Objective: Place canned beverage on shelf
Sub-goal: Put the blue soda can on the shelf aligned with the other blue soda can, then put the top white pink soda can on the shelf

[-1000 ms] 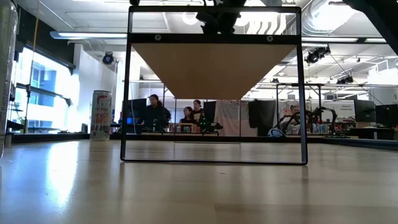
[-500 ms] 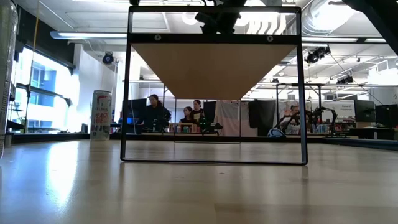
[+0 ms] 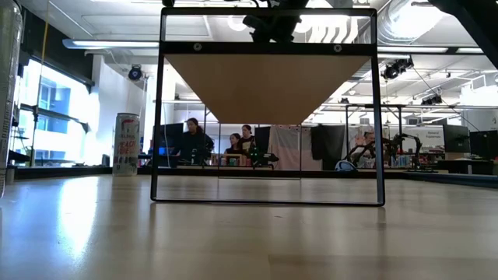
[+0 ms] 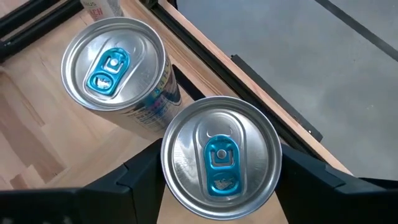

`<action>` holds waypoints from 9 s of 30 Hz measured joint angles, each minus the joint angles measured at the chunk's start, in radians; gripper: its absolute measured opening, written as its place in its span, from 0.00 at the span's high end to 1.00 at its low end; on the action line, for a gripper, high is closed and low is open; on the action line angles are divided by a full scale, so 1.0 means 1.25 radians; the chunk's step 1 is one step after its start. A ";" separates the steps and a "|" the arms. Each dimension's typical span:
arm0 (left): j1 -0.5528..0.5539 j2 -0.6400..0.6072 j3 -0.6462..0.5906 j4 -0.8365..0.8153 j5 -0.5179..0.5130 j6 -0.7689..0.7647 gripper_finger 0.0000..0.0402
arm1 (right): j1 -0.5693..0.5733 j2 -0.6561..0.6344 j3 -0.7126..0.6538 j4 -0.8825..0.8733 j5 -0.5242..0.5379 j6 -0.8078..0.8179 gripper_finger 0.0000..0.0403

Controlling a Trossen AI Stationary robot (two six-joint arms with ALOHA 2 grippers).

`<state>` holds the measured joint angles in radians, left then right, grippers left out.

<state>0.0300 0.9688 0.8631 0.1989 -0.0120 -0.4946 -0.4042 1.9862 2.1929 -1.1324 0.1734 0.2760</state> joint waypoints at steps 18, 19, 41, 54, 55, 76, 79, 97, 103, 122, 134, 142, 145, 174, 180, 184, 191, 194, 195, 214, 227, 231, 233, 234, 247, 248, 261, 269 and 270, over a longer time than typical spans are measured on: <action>0.000 0.000 0.000 0.000 0.000 0.000 0.00 | 0.000 0.000 0.000 -0.001 -0.001 -0.017 0.40; 0.000 0.000 0.000 0.000 0.000 0.000 0.00 | 0.000 0.000 0.000 -0.001 -0.001 -0.017 0.40; 0.000 0.000 0.000 0.000 0.000 0.000 0.00 | 0.000 -0.001 0.001 -0.001 -0.022 -0.026 0.38; 0.000 0.000 0.000 0.000 0.000 0.000 0.00 | 0.000 -0.003 0.002 0.001 -0.013 -0.043 0.21; 0.000 0.000 0.000 0.000 0.000 0.000 0.00 | 0.000 -0.003 0.002 0.001 -0.013 -0.046 0.21; 0.000 0.000 0.000 0.000 0.000 0.000 0.00 | 0.000 -0.012 0.016 -0.019 -0.016 -0.061 0.16; 0.000 0.000 0.000 0.000 0.000 0.000 0.00 | 0.000 -0.013 0.016 -0.019 -0.016 -0.061 0.12; 0.000 0.000 0.000 -0.001 0.000 0.000 0.00 | 0.007 -0.053 0.126 -0.011 -0.108 -0.075 0.02; 0.000 0.000 0.000 -0.003 0.000 0.000 0.00 | 0.035 -0.100 0.110 -0.003 -0.189 -0.143 0.02; 0.000 0.000 0.000 0.001 0.000 -0.001 0.00 | 0.246 -0.198 0.108 -0.083 -0.155 -0.245 0.02; 0.000 0.000 0.000 0.000 -0.011 0.001 0.00 | 0.266 -0.243 0.062 -0.197 -0.138 -0.275 0.02; 0.000 0.000 0.000 0.000 -0.044 0.001 0.00 | 0.266 -0.516 -0.392 0.087 -0.119 -0.182 0.02; 0.000 0.000 0.000 0.000 -0.045 0.001 0.00 | 0.266 -0.627 -0.604 0.263 -0.099 -0.063 0.02; -0.032 -0.016 0.000 -0.131 -0.051 0.295 0.00 | 0.329 -0.667 -0.861 0.729 -0.118 -0.180 0.02; -0.032 -0.026 0.000 -0.141 -0.051 0.294 0.00 | 0.329 -0.656 -0.861 0.737 -0.118 -0.164 0.02; -0.032 -0.036 0.000 -0.139 -0.051 0.294 0.00 | 0.329 -0.656 -0.861 0.781 -0.118 -0.142 0.02; -0.032 -0.054 0.000 -0.138 -0.058 0.293 0.00 | 0.327 -0.656 -0.860 0.871 -0.099 -0.076 0.02; -0.032 -0.054 0.000 -0.138 -0.058 0.293 0.00 | 0.327 -0.656 -0.860 0.873 -0.091 -0.079 0.02; -0.032 -0.054 0.000 -0.138 -0.058 0.293 0.00 | 0.327 -0.656 -0.860 0.872 -0.090 -0.077 0.02; -0.024 -0.053 0.000 -0.133 -0.083 0.232 0.00 | 0.327 -0.656 -0.860 0.873 0.024 0.220 0.02; 0.123 0.042 0.210 -0.541 -0.252 0.038 0.00 | 0.286 -0.656 -0.860 0.787 0.131 0.115 0.02; 0.196 0.095 0.266 -0.648 -0.292 0.004 0.00 | 0.258 -0.656 -0.860 0.752 0.131 0.093 0.02; 0.234 0.117 0.293 -0.693 -0.315 -0.022 0.00 | 0.247 -0.656 -0.860 0.727 0.130 0.082 0.02; 0.252 0.128 0.304 -0.718 -0.326 -0.039 0.00 | 0.242 -0.656 -0.860 0.715 0.130 0.081 0.02; 0.460 0.255 0.381 -0.989 -0.345 -0.190 0.00 | 0.197 -0.656 -0.860 0.614 0.127 0.086 0.02; 0.476 0.260 0.381 -1.009 -0.349 -0.205 0.00 | 0.197 -0.656 -0.860 0.614 0.127 0.086 0.02; 0.646 0.278 0.381 -1.083 -0.393 -0.168 0.00 | 0.184 -0.656 -0.860 0.616 0.131 0.094 0.02; 0.702 0.279 0.375 -1.073 -0.374 -0.133 0.00 | 0.160 -0.656 -0.860 0.617 0.132 0.141 0.02; 0.706 0.279 0.363 -1.055 -0.374 -0.132 0.00 | 0.159 -0.656 -0.860 0.617 0.132 0.148 0.02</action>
<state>0.9126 1.3177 1.3168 -1.1193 -0.4792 -0.6600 -0.2055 1.1656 1.1183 -0.3611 0.3378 0.4614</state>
